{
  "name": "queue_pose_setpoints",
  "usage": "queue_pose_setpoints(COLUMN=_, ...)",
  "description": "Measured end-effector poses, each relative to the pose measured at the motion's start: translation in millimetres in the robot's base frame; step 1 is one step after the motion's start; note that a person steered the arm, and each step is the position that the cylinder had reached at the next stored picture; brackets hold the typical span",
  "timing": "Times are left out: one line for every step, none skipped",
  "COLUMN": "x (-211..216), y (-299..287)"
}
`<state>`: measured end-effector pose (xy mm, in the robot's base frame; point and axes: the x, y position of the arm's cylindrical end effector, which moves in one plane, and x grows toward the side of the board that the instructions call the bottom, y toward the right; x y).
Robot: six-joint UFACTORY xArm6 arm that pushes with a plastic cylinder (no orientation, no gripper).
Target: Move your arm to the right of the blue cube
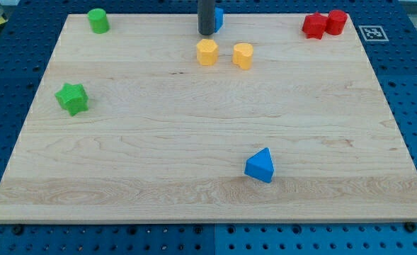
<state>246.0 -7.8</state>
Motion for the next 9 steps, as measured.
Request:
queue_pose_setpoints(x=32, y=3)
queue_pose_setpoints(x=36, y=5)
queue_pose_setpoints(x=36, y=6)
queue_pose_setpoints(x=36, y=13)
queue_pose_setpoints(x=36, y=27)
queue_pose_setpoints(x=36, y=41)
queue_pose_setpoints(x=36, y=54)
queue_pose_setpoints(x=33, y=67)
queue_pose_setpoints(x=30, y=86)
